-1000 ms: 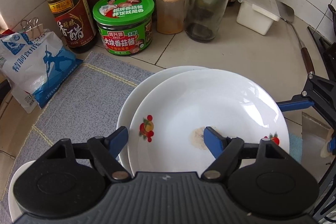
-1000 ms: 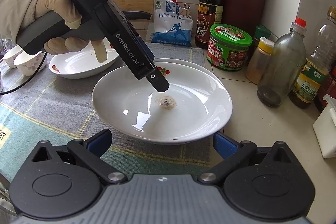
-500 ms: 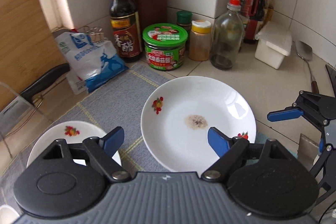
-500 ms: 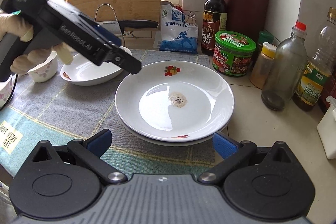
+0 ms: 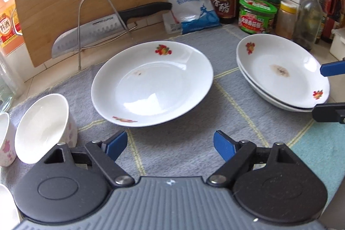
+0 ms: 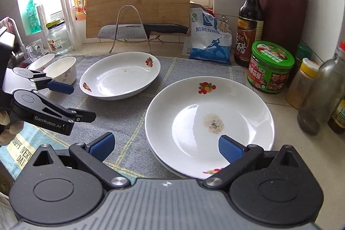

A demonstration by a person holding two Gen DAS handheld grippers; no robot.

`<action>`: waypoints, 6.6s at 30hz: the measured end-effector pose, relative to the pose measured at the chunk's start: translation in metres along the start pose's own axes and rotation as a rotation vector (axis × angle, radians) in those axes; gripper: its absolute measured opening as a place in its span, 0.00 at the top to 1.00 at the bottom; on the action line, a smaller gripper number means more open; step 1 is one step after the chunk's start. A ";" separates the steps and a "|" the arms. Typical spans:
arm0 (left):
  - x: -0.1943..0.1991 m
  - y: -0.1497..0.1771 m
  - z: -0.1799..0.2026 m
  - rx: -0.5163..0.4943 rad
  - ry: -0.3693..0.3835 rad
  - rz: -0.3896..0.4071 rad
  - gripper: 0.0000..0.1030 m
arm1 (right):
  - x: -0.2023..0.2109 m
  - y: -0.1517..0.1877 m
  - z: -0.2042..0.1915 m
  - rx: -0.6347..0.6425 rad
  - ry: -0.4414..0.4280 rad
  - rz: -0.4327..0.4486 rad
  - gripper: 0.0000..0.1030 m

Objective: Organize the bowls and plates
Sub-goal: 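Move the left tool toward the plate by the cutting board while the right tool approaches it, then grip the fruit-print plate rim with the right tool and lift it, then carry the fruit-print plate with the right tool over the plate stack, then lower the plate onto the stack and open the right tool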

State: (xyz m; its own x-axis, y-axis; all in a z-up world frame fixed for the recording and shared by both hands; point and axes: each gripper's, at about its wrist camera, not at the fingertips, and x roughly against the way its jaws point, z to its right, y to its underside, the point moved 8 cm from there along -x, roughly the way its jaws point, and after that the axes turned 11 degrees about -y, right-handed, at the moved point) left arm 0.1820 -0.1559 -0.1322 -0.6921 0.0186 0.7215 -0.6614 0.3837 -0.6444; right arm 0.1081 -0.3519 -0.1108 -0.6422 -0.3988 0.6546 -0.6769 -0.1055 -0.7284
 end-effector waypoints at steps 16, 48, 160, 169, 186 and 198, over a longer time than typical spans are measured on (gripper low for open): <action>-0.041 0.014 -0.014 0.088 0.051 0.012 0.02 | -0.054 -0.053 -0.025 0.086 -0.040 -0.114 0.00; -0.053 -0.001 -0.018 0.088 0.076 0.112 0.00 | -0.218 -0.127 -0.020 0.317 -0.299 -0.400 0.00; 0.036 -0.033 0.078 -0.238 0.439 0.174 0.06 | -0.070 -0.052 0.063 -0.040 -0.279 -0.323 0.02; 0.031 -0.038 0.090 -0.255 0.441 0.167 0.06 | -0.075 -0.044 0.079 -0.075 -0.280 -0.322 0.02; 0.019 -0.045 0.097 -0.284 0.462 0.155 0.06 | -0.072 -0.037 0.100 -0.099 -0.241 -0.304 0.01; 0.017 -0.046 0.100 -0.317 0.482 0.162 0.06 | -0.064 -0.034 0.102 -0.110 -0.208 -0.305 0.01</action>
State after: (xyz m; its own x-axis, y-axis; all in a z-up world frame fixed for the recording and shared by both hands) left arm 0.1717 -0.2659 -0.1163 -0.5183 0.4884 0.7020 -0.3888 0.5966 -0.7021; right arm 0.2091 -0.4162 -0.1486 -0.3264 -0.5422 0.7743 -0.8673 -0.1538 -0.4734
